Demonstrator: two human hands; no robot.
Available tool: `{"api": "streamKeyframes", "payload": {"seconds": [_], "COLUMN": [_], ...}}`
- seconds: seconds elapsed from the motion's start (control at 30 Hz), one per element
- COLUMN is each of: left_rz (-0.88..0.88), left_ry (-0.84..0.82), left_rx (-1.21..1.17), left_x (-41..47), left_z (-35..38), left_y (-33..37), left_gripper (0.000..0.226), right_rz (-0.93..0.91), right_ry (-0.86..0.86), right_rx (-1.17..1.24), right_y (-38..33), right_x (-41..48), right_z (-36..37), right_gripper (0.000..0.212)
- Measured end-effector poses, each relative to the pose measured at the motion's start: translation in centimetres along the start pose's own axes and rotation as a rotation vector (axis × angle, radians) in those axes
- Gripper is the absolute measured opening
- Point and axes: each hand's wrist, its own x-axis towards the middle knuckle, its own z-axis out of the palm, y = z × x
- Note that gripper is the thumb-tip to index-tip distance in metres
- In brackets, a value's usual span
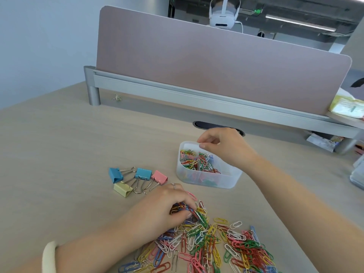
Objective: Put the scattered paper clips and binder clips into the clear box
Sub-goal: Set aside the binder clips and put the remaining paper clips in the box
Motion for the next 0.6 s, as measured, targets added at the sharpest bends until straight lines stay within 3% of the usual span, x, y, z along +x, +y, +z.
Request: {"api": "streamKeyframes", "payload": {"seconds": [0.17,0.3,0.4,0.6], "left_rz": [-0.068,-0.087,-0.105,-0.108], "left_ry": [0.079,0.204,0.291,0.214], "left_rx": [-0.051,-0.065,-0.039,0.191], "left_x": [0.4,2.7,6.3,13.6], "left_z": [-1.0,-3.1,-4.4,-3.4], "left_y": [0.5,1.2,1.2,0.2], "left_gripper": [0.012,0.024,0.018,0.012], "right_rz": [-0.016,-0.015,-0.038,-0.116], "right_ry": [-0.122,-0.219,-0.269,-0.213], "right_rx": [0.170,0.168,0.183,0.191], "right_y": [0.9,1.9,2.4,3.1], "right_x": [-6.1,-9.9,-11.1,-11.7], "right_z": [-0.8,-0.1,0.9,2.3], "right_gripper": [0.007,0.005,0.006,0.007]}}
